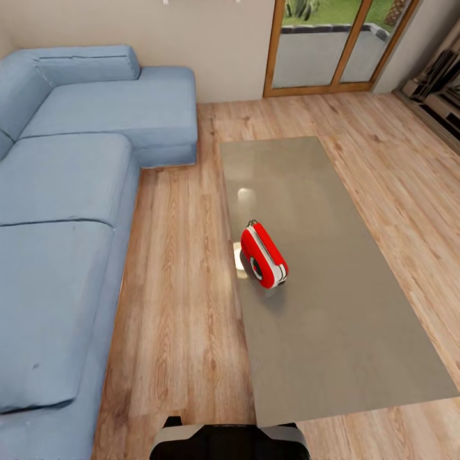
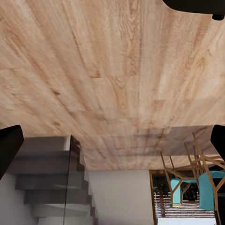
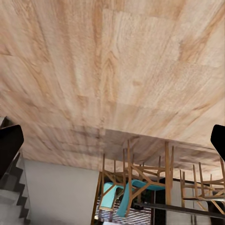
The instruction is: Turn on the radio receiver that's on the table in the living room.
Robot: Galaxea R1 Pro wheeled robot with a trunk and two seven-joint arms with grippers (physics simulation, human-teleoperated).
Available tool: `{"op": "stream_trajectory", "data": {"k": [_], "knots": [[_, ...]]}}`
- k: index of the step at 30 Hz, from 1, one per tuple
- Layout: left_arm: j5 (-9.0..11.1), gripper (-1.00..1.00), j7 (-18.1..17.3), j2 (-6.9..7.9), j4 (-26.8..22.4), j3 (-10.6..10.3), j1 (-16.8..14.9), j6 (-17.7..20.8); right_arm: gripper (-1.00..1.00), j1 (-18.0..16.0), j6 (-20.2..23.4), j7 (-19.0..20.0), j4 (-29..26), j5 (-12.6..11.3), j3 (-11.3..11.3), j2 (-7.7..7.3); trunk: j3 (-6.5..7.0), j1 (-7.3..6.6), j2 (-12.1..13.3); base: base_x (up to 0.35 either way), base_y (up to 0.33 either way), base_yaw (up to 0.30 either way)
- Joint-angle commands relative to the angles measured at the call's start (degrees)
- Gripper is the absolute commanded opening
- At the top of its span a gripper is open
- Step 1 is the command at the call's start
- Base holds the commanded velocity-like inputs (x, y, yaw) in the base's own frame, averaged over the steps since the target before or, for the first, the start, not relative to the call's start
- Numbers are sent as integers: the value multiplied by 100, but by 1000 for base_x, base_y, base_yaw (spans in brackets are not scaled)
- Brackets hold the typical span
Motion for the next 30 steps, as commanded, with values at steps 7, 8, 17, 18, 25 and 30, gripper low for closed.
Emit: {"op": "stream_trajectory", "data": {"k": [7,8,17,18,25,30], "knots": [[0,100,0,0,0,0,0,0,100,0,0,-2,0,-27,0,0,-64,0,0,0,0,0],[-1,100,0,0,0,0,0,0,100,0,0,-2,0,-27,0,0,-73,0,0,0,0,0],[-1,100,0,0,0,0,0,1,100,0,0,-2,0,-27,0,0,-156,0,0,0,0,0],[0,100,0,0,0,0,0,1,100,0,0,-2,0,-27,0,0,-165,0,0,0,0,0],[-1,100,0,0,0,0,0,-2,100,0,0,-11,0,-29,0,0,-229,0,0,0,0,0],[2,100,0,0,0,0,0,0,100,0,0,-19,0,-50,0,0,-274,0,0,0,0,0]]}}
